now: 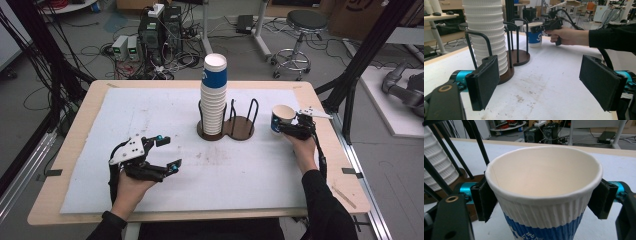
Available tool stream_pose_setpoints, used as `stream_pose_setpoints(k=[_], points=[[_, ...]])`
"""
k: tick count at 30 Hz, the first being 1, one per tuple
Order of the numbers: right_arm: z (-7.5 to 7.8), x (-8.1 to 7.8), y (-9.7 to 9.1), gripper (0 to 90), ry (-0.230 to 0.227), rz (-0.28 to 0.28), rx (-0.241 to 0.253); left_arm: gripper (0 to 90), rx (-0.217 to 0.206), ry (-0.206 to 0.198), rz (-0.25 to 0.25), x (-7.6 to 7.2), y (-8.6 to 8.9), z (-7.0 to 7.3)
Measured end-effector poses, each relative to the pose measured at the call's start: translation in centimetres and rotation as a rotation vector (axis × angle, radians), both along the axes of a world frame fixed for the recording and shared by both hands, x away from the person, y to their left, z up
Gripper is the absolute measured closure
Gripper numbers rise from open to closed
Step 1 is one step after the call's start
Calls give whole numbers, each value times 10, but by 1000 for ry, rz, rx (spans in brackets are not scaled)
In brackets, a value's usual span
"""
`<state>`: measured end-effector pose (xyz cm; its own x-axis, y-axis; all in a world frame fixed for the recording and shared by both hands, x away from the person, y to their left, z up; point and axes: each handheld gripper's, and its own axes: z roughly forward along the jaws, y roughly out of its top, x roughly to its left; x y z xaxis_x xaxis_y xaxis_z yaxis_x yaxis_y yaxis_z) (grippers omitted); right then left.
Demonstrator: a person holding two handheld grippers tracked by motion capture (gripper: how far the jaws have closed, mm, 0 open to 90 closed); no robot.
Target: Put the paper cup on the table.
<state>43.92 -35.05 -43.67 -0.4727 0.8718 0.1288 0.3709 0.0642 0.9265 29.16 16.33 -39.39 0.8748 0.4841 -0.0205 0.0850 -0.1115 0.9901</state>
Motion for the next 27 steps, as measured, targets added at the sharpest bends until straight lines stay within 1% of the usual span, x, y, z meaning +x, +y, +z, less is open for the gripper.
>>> stream_pose_setpoints(k=[9, 15, 21, 24, 27], points=[[1, -2, 1, 211, 21, -6, -20, 165, 9, 10, -7, 3, -3, -1], [1, -6, 0, 200, 33, -8, -25, 165, 15, 3, -16, 2, -5, 0], [1, -10, 1, 188, 40, -17, -39, 165, 11, 5, -28, 4, -8, 0], [1, -10, 1, 183, 42, -13, -46, 165, 14, 5, -27, 4, -8, 0], [0, -10, 1, 178, 56, -8, -43, 166, 13, 6, -28, 4, -8, 0]])
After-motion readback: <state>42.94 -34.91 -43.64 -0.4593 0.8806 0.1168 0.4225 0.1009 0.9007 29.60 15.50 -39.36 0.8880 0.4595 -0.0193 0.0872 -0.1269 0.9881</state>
